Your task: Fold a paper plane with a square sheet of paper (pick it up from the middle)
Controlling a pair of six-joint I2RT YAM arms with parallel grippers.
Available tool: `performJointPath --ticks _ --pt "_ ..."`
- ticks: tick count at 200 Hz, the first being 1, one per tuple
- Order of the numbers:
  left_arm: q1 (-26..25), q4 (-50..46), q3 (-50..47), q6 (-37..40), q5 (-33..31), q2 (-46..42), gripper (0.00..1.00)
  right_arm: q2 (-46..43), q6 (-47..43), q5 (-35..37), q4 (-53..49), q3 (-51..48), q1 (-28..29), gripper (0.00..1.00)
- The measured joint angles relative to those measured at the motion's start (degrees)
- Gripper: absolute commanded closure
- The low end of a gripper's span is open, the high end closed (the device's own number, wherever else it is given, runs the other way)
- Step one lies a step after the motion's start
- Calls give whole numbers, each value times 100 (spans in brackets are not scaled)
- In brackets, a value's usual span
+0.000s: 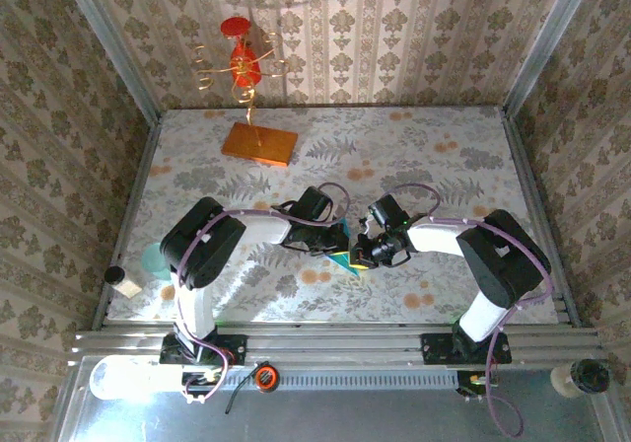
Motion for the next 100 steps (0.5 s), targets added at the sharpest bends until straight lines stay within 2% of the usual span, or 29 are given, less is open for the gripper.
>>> performJointPath --ticks 33,100 --pt "136 -249 105 94 -9 0 91 13 -4 50 -39 -2 4 95" --pt "820 -557 376 308 197 175 91 28 -7 131 -52 -15 15 95"
